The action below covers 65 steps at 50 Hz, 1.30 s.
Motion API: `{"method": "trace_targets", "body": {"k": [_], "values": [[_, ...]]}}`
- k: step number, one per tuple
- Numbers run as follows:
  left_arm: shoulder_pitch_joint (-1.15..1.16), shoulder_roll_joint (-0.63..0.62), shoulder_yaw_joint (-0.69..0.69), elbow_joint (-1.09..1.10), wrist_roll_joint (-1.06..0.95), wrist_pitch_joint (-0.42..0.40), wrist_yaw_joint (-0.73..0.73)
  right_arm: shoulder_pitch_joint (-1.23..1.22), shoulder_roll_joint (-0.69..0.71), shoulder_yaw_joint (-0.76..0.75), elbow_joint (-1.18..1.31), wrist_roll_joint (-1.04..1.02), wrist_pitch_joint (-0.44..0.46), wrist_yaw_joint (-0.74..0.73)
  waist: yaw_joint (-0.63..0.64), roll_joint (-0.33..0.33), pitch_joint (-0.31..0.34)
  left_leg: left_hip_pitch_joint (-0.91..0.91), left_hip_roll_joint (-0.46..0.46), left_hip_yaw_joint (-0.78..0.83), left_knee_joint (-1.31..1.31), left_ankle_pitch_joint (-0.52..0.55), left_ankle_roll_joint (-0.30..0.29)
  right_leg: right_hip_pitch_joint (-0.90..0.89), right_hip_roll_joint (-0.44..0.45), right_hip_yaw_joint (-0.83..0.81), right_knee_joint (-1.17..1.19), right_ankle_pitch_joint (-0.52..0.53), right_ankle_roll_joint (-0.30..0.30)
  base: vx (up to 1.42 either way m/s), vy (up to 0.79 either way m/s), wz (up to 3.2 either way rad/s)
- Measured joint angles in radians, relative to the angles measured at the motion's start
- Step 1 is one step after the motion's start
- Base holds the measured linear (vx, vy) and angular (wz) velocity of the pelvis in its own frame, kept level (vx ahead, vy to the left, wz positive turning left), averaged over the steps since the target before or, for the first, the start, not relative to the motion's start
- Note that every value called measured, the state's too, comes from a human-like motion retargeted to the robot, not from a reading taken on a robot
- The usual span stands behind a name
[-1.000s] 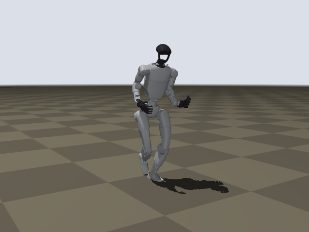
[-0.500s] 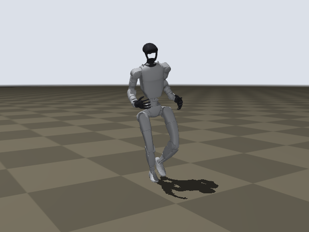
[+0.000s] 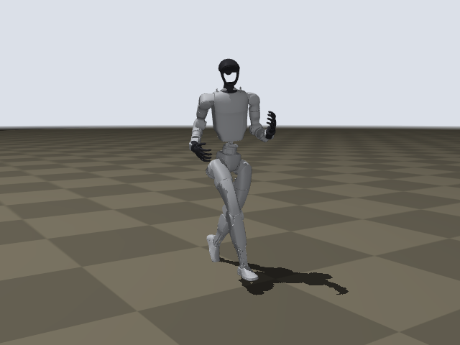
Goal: Walk run
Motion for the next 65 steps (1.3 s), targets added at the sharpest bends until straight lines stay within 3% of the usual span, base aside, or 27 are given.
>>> {"method": "trace_targets", "body": {"k": [4, 5, 7, 8, 10, 13, 15, 18, 20, 22, 24, 27, 28, 30, 33, 35, 38, 40, 42, 45, 48, 50, 52, 54, 56, 59, 65], "values": [[0.108, -0.005, 0.027, 0.002, -0.008, 0.108, -0.069, -0.081, 0.003, -0.012, -0.027, -0.028, 0.013, -0.017, -0.067, 0.014, 0.061, 0.061, 0.051, 0.069, 0.329, 0.0, -0.054, 0.092, 0.03, 0.131, -0.277, -0.11, 0.127, 2.5, -0.79, -0.23], [0.132, -0.009, 0.034, 0.017, -0.004, 0.127, -0.085, -0.115, 0.01, -0.011, -0.04, -0.027, 0.02, -0.022, -0.067, 0.003, 0.07, 0.079, 0.017, 0.026, 0.384, 0.0, -0.04, 0.133, 0.022, 0.091, -0.292, -0.136, 0.101, 2.53, -0.87, -0.27], [0.192, -0.026, 0.037, 0.08, -0.007, 0.129, -0.114, -0.19, 0.004, 0.01, -0.081, -0.014, 0.036, -0.045, -0.073, -0.052, 0.078, 0.091, -0.056, 0.054, 0.514, -0.001, 0.008, 0.2, -0.004, 0.077, -0.215, 0.006, -0.044, 2.63, -0.9, -0.7], [0.242, -0.046, 0.048, 0.133, -0.004, 0.119, -0.143, -0.22, -0.011, 0.04, -0.094, -0.003, 0.041, -0.055, -0.026, -0.074, 0.051, 0.073, -0.097, 0.133, 0.572, -0.006, 0.053, 0.202, 0.014, 0.124, -0.1, -0.059, -0.145, 2.8, -0.95, -2.11], [0.369, -0.071, 0.07, 0.283, -0.012, 0.141, -0.255, -0.275, -0.034, 0.072, -0.08, 0.052, 0.045, -0.078, 0.111, -0.075, 0.018, -0.047, -0.157, 0.186, 0.83, -0.129, 0.103, 0.234, 0.101, 0.236, 0.094, -0.219, -0.182, 2.81, -0.67, -2.16], [0.466, -0.113, 0.074, 0.366, -0.164, 0.229, -0.391, -0.368, -0.068, 0.05, -0.049, 0.093, 0.053, -0.066, 0.276, -0.092, -0.051, -0.393, -0.102, 0.212, 1.04, -0.361, 0.182, 0.404, 0.143, 0.233, 0.04, -0.312, -0.19, 2.63, -0.3, -0.82], [0.532, -0.116, 0.163, 0.354, -0.208, 0.239, -0.413, -0.377, -0.113, 0.083, -0.05, 0.073, 0.033, -0.081, 0.382, -0.128, -0.092, -0.552, -0.02, 0.317, 0.94, -0.474, 0.265, 0.545, 0.185, 0.255, -0.069, -0.228, -0.181, 2.52, -0.18, -1.06], [0.576, -0.081, 0.243, 0.316, -0.207, 0.207, -0.387, -0.373, -0.118, 0.09, -0.061, 0.068, 0.01, -0.097, 0.503, -0.222, -0.083, -0.702, -0.024, 0.439, 0.57, -0.521, 0.325, 0.745, 0.149, 0.21, -0.262, 0.3, -0.046, 2.05, -0.24, -0.51], [0.586, -0.049, 0.254, 0.29, -0.215, 0.199, -0.369, -0.357, -0.099, 0.095, -0.068, 0.071, 0.006, -0.095, 0.586, -0.282, -0.054, -0.685, -0.057, 0.529, 0.254, -0.542, 0.342, 0.843, 0.117, 0.213, -0.264, 0.535, 0.059, 2.53, -0.26, -0.85], [0.566, -0.002, 0.251, 0.25, -0.209, 0.201, -0.348, -0.342, -0.074, 0.097, -0.084, 0.055, 0.003, -0.074, 0.632, -0.318, 0.025, -0.626, -0.195, 0.403, -0.047, -0.615, 0.299, 0.912, 0.043, 0.121, -0.007, 0.535, 0.152, 2.75, -0.28, -0.46], [0.525, 0.032, 0.229, 0.202, -0.184, 0.178, -0.316, -0.345, -0.047, 0.108, -0.097, 0.032, 0.0, -0.072, 0.644, -0.308, 0.07, -0.598, -0.197, 0.304, -0.19, -0.653, 0.236, 0.975, 0.108, 0.167, 0.055, 0.535, 0.147, 2.43, -0.28, 0.47], [0.431, 0.054, 0.15, 0.125, -0.114, 0.124, -0.242, -0.361, -0.01, 0.152, -0.103, 0.023, 0.0, -0.086, 0.609, -0.213, 0.104, -0.561, -0.091, 0.24, -0.129, -0.617, 0.311, 1.041, 0.294, 0.119, 0.134, 0.528, 0.112, 2.23, -0.46, 0.67], [0.394, 0.052, 0.117, 0.103, -0.091, 0.108, -0.214, -0.359, 0.001, 0.168, -0.104, 0.027, 0.002, -0.08, 0.576, -0.205, 0.087, -0.594, -0.088, 0.242, 0.029, -0.598, 0.423, 1.011, 0.309, 0.052, 0.189, 0.508, 0.082, 2.71, -0.42, 0.64], [0.355, 0.039, 0.013, 0.099, -0.069, 0.064, -0.181, -0.252, 0.025, 0.19, -0.081, 0.035, 0.003, -0.049, 0.547, -0.202, 0.041, -0.594, -0.201, -0.129, 0.249, -0.676, 0.395, 0.97, 0.224, -0.114, 0.449, 0.344, -0.018, 3.07, -0.14, 0.59], [0.145, -0.031, 0.146, 0.178, -0.148, 0.108, -0.259, -0.168, 0.01, 0.281, -0.033, 0.108, 0.035, -0.012, 0.47, -0.231, -0.033, -0.511, -0.113, 0.181, 0.381, -0.874, 0.437, 0.613, 0.142, 0.053, 0.727, 0.113, -0.041, 2.48, -0.25, -0.18], [0.073, -0.05, 0.053, 0.17, -0.191, 0.092, -0.248, -0.098, -0.007, 0.257, -0.027, 0.082, 0.028, -0.002, 0.396, -0.199, -0.101, -0.364, -0.112, 0.143, 0.258, -0.859, 0.402, 0.449, 0.092, 0.028, 0.637, 0.035, -0.077, 2.21, -0.18, 1.02], [0.047, 0.006, -0.026, 0.104, -0.183, 0.047, -0.192, -0.017, -0.028, 0.156, -0.039, -0.026, -0.004, -0.009, 0.312, -0.134, -0.112, -0.173, -0.076, 0.144, 0.085, -0.514, 0.259, 0.328, 0.006, -0.047, 0.312, -0.001, -0.113, 2.14, -0.29, 1.27], [0.039, 0.057, -0.062, 0.065, -0.147, 0.044, -0.146, 0.015, -0.048, 0.106, -0.041, -0.094, -0.025, -0.023, 0.223, -0.091, -0.094, -0.06, -0.057, 0.068, -0.001, -0.185, 0.145, 0.301, 0.025, -0.015, 0.012, 0.037, -0.041, 1.99, -0.36, 1.73], [0.042, 0.105, -0.09, 0.018, -0.108, 0.078, -0.118, 0.031, -0.062, 0.075, -0.038, -0.123, -0.032, -0.033, 0.139, -0.084, -0.058, 0.034, -0.043, -0.005, 0.009, 0.0, 0.034, 0.308, 0.042, 0.089, -0.233, 0.014, 0.046, 2.25, -0.62, 1.47], [0.062, 0.149, -0.076, -0.038, -0.039, 0.145, -0.127, 0.024, -0.058, 0.068, -0.04, -0.098, -0.025, -0.046, 0.096, -0.054, 0.007, 0.081, 0.051, 0.058, 0.293, 0.0, -0.063, 0.322, 0.048, 0.155, -0.41, -0.127, 0.133, 2.06, -0.62, 0.47], [0.048, 0.134, -0.045, -0.048, 0.027, 0.172, -0.12, -0.06, -0.06, 0.066, -0.07, -0.036, 0.011, -0.064, 0.091, -0.132, 0.045, 0.146, -0.001, 0.069, 0.401, 0.0, 0.003, 0.342, -0.034, 0.146, -0.368, -0.079, 0.086, 1.91, -0.7, 0.29], [0.076, 0.094, 0.0, -0.036, 0.055, 0.181, -0.133, -0.123, -0.067, 0.081, -0.102, -0.007, 0.041, -0.071, 0.119, -0.197, 0.001, 0.131, -0.055, 0.147, 0.454, -0.019, 0.076, 0.296, -0.093, 0.127, -0.207, 0.126, -0.13, 2.08, -0.9, -0.26], [0.207, 0.002, 0.08, 0.061, 0.091, 0.159, -0.24, -0.138, -0.05, 0.139, -0.092, 0.025, 0.046, -0.073, 0.163, -0.181, -0.043, 0.027, -0.035, 0.191, 0.691, -0.217, 0.156, 0.279, 0.033, 0.267, 0.069, -0.074, -0.13, 2.66, -1.09, 0.16], [0.256, -0.07, 0.052, 0.21, 0.047, 0.148, -0.28, -0.215, 0.003, 0.049, -0.038, 0.084, 0.082, -0.019, 0.215, -0.164, -0.088, -0.199, 0.019, 0.152, 0.868, -0.428, 0.231, 0.337, -0.042, 0.051, 0.096, -0.14, -0.147, 1.86, -0.48, 0.73], [0.312, -0.121, 0.043, 0.303, -0.073, 0.218, -0.298, -0.268, -0.014, 0.117, -0.022, 0.074, 0.07, -0.047, 0.306, -0.197, -0.113, -0.326, -0.023, 0.267, 0.812, -0.551, 0.294, 0.402, 0.028, 0.161, 0.069, -0.17, -0.145, 1.51, -0.18, -1.35], [0.389, -0.097, 0.049, 0.356, -0.199, 0.319, -0.365, -0.299, -0.032, 0.158, -0.035, 0.079, 0.036, -0.083, 0.371, -0.184, -0.091, -0.477, -0.097, 0.247, 0.545, -0.621, 0.303, 0.577, 0.082, 0.091, -0.102, -0.013, -0.099, 1.47, -0.07, 0.03], [0.471, 0.036, 0.129, 0.301, -0.145, 0.188, -0.274, -0.353, -0.078, 0.19, -0.09, 0.109, 0.026, -0.051, 0.52, -0.204, -0.013, -0.506, -0.182, 0.301, -0.182, -0.574, 0.321, 0.919, 0.18, 0.007, -0.303, 0.434, 0.14, 1.49, -0.3, -0.19]]}}
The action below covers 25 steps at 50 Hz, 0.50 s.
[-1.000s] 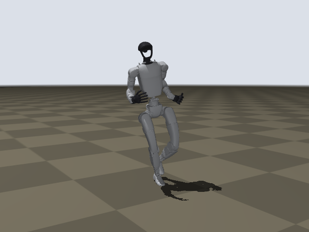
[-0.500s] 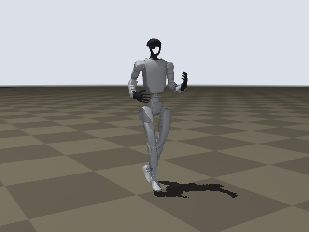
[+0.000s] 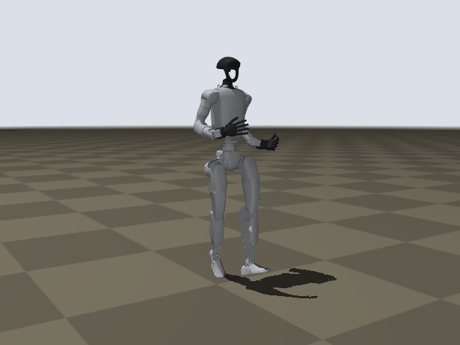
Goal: Walk run
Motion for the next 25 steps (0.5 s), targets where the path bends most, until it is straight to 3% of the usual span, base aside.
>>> {"method": "trace_targets", "body": {"k": [2, 3, 4, 5, 7, 8, 10, 12, 13, 15, 18, 20, 22, 25], "values": [[0.004, 0.005, 0.017, -0.035, 0.015, -0.017, 0.039, -0.049, -0.027, 0.011, -0.011, 0.006, 0.001, 0.011, -0.014, 0.01, 0.017, 0.025, 0.025, 0.06, -0.06, -0.017, -0.073, 0.068, 0.03, -0.037, 0.044, 0.082, 0.061, 1.49, -0.29, 0.41], [0.003, 0.0, 0.02, -0.052, 0.017, -0.018, 0.053, -0.076, -0.04, 0.017, -0.013, 0.012, 0.002, 0.016, -0.013, 0.023, 0.03, 0.039, 0.045, 0.082, -0.05, 0.007, -0.077, 0.081, 0.054, -0.02, 0.104, 0.097, 0.065, 1.59, -0.71, 0.24], [-0.008, 0.002, 0.016, -0.071, 0.008, -0.021, 0.07, -0.115, -0.055, 0.026, -0.011, 0.023, 0.006, 0.028, -0.024, 0.006, 0.039, 0.032, 0.068, 0.06, 0.021, 0.047, 0.009, 0.066, 0.072, 0.005, 0.207, 0.101, 0.047, 1.52, -1.3, 0.14], [-0.024, 0.005, 0.009, -0.091, -0.007, -0.024, 0.087, -0.161, -0.071, 0.038, -0.007, 0.037, 0.011, 0.041, -0.041, -0.026, 0.045, 0.014, 0.093, 0.016, 0.123, 0.094, 0.139, 0.039, 0.087, 0.032, 0.331, 0.101, 0.018, 1.46, -1.37, 1.23], [-0.036, -0.001, -0.023, -0.086, -0.024, -0.032, 0.08, -0.138, -0.053, 0.013, 0.026, 0.058, 0.019, 0.122, -0.123, 0.007, -0.035, -0.09, -0.024, -0.285, 0.41, -0.092, 0.139, -0.065, 0.159, -0.045, 0.44, 0.066, -0.033, 1.8, -0.37, 1.17], [-0.068, -0.032, -0.015, -0.051, -0.032, -0.021, 0.053, -0.097, -0.051, -0.01, 0.049, 0.067, 0.026, 0.175, -0.076, 0.039, -0.079, -0.148, 0.026, -0.3, 0.509, -0.118, 0.139, -0.125, 0.12, -0.044, 0.584, -0.018, -0.081, 1.91, 0.47, -1.19], [-0.15, -0.125, 0.072, 0.003, -0.052, 0.09, 0.008, -0.095, -0.047, 0.093, 0.106, 0.072, 0.047, 0.166, -0.059, 0.082, -0.127, -0.129, 0.172, -0.099, 0.616, -0.243, 0.139, -0.277, 0.059, 0.051, 0.767, -0.158, -0.191, 1.33, 0.41, -2.1], [-0.185, -0.228, -0.011, 0.023, -0.08, 0.094, 0.023, -0.057, -0.028, 0.127, 0.155, 0.044, 0.039, 0.115, -0.013, 0.117, -0.155, -0.008, 0.178, -0.079, 0.54, -0.265, 0.139, -0.351, 0.039, 0.09, 0.739, -0.254, -0.282, 1.16, 0.4, -0.03], [-0.191, -0.242, -0.063, 0.013, -0.136, 0.074, 0.038, -0.029, -0.035, 0.13, 0.167, 0.011, 0.021, 0.088, -0.037, 0.131, -0.148, 0.044, 0.136, -0.112, 0.481, -0.235, 0.139, -0.384, -0.004, 0.066, 0.711, -0.307, -0.308, 1.04, 0.43, 1.93], [-0.21, -0.235, -0.137, -0.004, -0.186, 0.034, 0.076, 0.024, -0.021, 0.115, 0.18, -0.047, -0.007, 0.059, -0.101, 0.152, -0.118, 0.136, 0.083, -0.15, 0.368, -0.139, 0.139, -0.43, -0.054, 0.054, 0.581, -0.341, -0.285, 0.82, 0.4, 2.78], [-0.257, -0.173, -0.22, -0.036, -0.105, -0.004, 0.104, 0.116, 0.014, 0.068, 0.183, -0.094, -0.015, 0.025, -0.197, 0.152, -0.09, 0.29, 0.012, -0.203, 0.183, 0.03, 0.134, -0.483, -0.088, 0.164, 0.312, -0.309, -0.135, 0.84, 0.32, 2.93], [-0.294, -0.109, -0.249, -0.071, -0.033, -0.018, 0.096, 0.168, 0.048, 0.05, 0.179, -0.116, -0.008, 0.014, -0.236, 0.141, -0.068, 0.363, -0.032, -0.27, 0.131, 0.099, 0.128, -0.503, -0.082, 0.28, 0.136, -0.313, -0.077, 0.71, -0.01, 2.38], [-0.323, -0.042, -0.27, -0.109, 0.047, -0.029, 0.089, 0.21, 0.084, 0.049, 0.166, -0.125, -0.007, -0.009, -0.273, 0.121, -0.047, 0.431, -0.057, -0.352, 0.112, 0.125, 0.122, -0.512, -0.091, 0.378, 0.004, -0.34, -0.061, 0.99, -0.22, 2.28], [-0.354, 0.049, -0.29, -0.161, 0.16, -0.049, 0.092, 0.245, 0.123, 0.067, 0.136, -0.125, -0.016, -0.064, -0.328, 0.077, -0.019, 0.525, -0.084, -0.485, 0.135, 0.105, 0.116, -0.519, -0.087, 0.574, -0.094, -0.367, 0.055, 0.82, -0.28, 2.22]]}}
